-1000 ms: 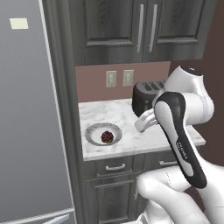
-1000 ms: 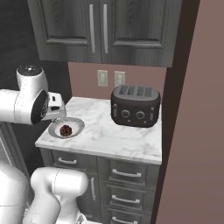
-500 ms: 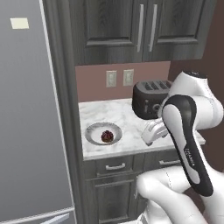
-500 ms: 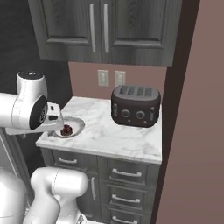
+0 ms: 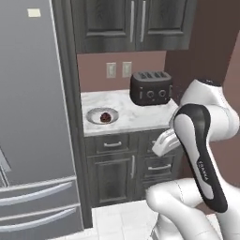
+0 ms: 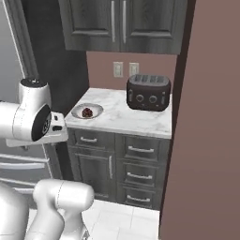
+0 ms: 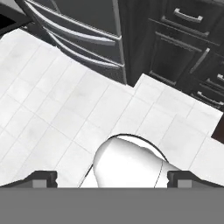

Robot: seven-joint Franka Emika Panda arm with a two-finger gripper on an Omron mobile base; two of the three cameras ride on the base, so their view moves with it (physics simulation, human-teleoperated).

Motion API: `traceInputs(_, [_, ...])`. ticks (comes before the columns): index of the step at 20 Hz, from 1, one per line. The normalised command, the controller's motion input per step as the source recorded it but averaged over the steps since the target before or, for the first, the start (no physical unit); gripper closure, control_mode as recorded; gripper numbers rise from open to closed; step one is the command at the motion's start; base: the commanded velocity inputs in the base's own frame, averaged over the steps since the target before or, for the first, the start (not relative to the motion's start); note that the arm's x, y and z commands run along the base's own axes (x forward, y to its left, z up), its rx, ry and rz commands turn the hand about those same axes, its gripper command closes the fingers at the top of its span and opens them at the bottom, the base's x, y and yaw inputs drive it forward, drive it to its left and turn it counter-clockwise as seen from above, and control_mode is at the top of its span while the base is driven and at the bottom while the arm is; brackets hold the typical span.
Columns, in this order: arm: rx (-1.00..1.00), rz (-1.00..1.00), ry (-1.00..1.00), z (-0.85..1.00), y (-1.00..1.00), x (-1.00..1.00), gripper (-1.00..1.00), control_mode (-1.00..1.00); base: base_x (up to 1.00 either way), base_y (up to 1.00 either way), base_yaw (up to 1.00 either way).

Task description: Take the baked cake out of the oven and place it on the plate for cooling. Then close the oven door.

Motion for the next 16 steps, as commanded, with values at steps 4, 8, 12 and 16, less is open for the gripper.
traceInputs(4, [0.0, 0.0, 0.0, 0.0, 0.0, 0.0, -1.0, 1.0, -0.86, 0.8, 0.41])
traceInputs(8, [0.0, 0.0, 0.0, 0.0, 0.0, 0.0, -1.0, 1.0, -0.12, 0.88, 0.83])
traceInputs(12, [0.0, 0.0, 0.0, 0.0, 0.0, 0.0, -1.0, 1.0, 0.01, 0.52, 0.9])
traceInputs(16, [0.0, 0.0, 0.0, 0.0, 0.0, 0.0, -1.0, 1.0, 0.39, 0.16, 0.79])
